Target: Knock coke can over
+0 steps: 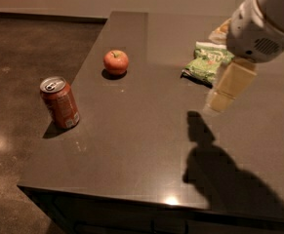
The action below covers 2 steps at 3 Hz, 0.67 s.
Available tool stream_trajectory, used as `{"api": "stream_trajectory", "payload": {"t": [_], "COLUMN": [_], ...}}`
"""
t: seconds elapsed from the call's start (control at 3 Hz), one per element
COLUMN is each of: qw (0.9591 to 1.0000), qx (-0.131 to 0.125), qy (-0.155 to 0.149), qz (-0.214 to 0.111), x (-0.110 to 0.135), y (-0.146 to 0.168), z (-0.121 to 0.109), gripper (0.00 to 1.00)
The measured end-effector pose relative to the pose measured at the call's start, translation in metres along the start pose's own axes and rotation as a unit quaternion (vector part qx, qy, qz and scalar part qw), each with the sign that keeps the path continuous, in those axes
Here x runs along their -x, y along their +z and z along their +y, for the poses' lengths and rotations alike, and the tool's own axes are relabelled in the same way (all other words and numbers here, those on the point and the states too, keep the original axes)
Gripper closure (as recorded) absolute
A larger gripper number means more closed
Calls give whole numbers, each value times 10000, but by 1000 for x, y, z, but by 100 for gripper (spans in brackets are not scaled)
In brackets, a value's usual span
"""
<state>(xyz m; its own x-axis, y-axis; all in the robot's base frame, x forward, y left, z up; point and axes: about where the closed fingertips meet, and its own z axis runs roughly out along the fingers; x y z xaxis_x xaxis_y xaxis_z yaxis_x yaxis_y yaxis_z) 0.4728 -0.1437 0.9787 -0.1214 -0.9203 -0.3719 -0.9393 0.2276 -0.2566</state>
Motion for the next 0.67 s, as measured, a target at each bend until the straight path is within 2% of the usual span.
{"api": "stream_trajectory", "payload": {"t": [0.33,0.67], "qw": [9987,9943], "qx": [256,487], "qy": [-14,73], "qz": [-445,-944], "x": [39,74], "y": [29,52], "z": [1,11], "gripper": [0,0]}}
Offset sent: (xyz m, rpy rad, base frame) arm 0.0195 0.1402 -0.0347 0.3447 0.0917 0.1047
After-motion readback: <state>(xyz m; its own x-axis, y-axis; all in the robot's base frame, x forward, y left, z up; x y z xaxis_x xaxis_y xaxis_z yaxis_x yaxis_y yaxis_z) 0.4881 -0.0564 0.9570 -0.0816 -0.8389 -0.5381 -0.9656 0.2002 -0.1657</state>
